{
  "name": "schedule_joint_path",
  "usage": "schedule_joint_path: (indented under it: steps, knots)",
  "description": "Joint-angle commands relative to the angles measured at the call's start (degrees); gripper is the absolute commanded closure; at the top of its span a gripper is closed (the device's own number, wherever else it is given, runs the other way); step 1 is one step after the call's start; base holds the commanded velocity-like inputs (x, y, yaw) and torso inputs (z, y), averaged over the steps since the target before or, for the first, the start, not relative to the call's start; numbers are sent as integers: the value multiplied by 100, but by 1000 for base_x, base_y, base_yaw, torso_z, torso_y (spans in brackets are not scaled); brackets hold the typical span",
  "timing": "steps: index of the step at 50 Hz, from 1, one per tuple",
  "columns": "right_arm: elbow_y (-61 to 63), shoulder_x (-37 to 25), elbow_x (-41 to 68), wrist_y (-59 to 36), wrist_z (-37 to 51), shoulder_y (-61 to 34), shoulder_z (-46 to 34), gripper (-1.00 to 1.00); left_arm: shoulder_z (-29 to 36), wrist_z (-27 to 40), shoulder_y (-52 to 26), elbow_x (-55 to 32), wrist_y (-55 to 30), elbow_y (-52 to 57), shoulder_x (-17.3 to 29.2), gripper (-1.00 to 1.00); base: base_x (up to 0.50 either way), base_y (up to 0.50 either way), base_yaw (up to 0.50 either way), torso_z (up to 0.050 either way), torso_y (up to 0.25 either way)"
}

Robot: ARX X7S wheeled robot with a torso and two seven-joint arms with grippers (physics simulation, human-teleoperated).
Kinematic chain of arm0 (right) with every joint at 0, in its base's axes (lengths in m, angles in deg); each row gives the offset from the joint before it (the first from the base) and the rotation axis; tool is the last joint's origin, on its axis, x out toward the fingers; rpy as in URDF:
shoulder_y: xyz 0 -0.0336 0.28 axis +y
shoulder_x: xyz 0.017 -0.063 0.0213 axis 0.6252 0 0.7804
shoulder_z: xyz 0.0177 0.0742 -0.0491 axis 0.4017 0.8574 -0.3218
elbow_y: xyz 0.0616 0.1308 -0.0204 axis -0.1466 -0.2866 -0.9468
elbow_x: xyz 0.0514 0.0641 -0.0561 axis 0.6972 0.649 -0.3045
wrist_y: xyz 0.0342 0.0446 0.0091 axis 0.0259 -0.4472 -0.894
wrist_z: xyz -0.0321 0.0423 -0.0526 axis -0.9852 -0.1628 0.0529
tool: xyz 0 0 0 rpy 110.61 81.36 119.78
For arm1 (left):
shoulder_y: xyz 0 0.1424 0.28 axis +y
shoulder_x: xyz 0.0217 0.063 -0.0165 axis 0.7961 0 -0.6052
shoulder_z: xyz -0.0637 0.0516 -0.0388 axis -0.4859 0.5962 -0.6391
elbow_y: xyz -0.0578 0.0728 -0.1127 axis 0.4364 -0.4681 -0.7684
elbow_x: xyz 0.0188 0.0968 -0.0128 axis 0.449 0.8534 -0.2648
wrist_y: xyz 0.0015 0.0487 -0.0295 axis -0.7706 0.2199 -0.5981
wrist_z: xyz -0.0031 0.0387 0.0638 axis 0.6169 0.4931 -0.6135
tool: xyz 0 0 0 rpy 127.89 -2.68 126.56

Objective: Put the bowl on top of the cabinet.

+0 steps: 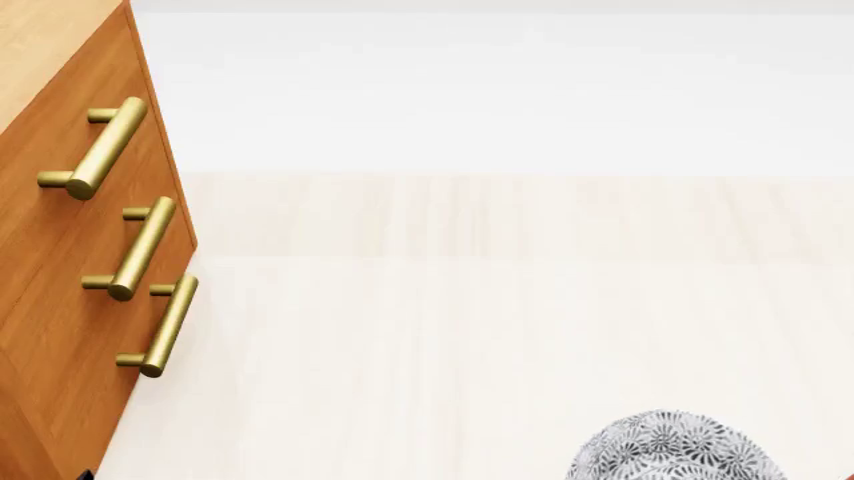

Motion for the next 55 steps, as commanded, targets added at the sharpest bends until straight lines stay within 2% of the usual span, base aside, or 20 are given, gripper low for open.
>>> schedule_joint_path:
  steps: [1, 12, 33, 43, 55]
  knots:
    - [-1, 90, -15, -38, -121, 25, 90, 100, -107, -75, 20, 91, 3, 15, -78, -100, 0, 0, 0, 0, 0]
    - [92, 124, -19, 59, -215, 101, 137, 100, -95, -62, -25, 60, -10, -26, -79, -100, 0, 0, 0, 0, 0]
    - [718, 137, -453, 297, -1170, 351, -45, 100, -71, 8, 40, 79, 11, 108, -14, -100, 0, 0, 0, 0, 0]
    - [1128, 9, -944, 257, -838, 348, -163, 100, 5, 34, 159, 172, 76, 283, 45, -100, 0, 0, 0, 0, 2]
    - [1634, -157, -1658, -192, -31, -108, -577, 100, -177, 127, 615, 132, 392, 823, 283, -100, 0, 0, 0, 0, 0]
